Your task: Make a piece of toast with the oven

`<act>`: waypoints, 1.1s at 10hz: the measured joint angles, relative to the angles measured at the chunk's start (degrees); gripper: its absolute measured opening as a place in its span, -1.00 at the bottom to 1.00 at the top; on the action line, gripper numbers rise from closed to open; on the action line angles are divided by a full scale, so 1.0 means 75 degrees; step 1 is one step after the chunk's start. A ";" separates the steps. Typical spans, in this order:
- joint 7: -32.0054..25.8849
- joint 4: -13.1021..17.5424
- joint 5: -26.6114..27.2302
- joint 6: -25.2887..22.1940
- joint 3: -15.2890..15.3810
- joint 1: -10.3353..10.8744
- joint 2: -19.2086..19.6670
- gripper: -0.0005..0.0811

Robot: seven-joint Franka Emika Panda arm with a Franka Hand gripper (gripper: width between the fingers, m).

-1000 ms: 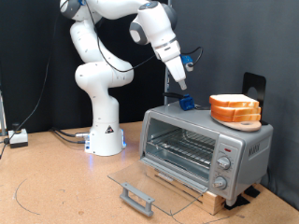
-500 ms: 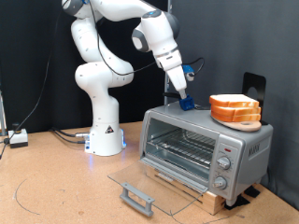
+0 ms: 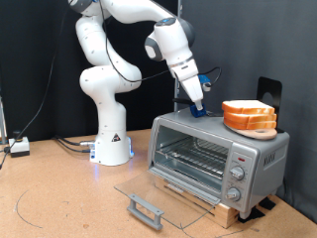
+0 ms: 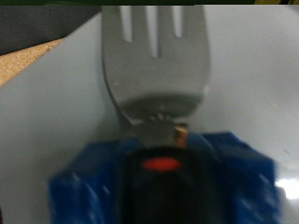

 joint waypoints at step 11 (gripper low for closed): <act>0.0589 -0.0044 0.0157 0.0551 0.0906 0.0012 0.0168 0.99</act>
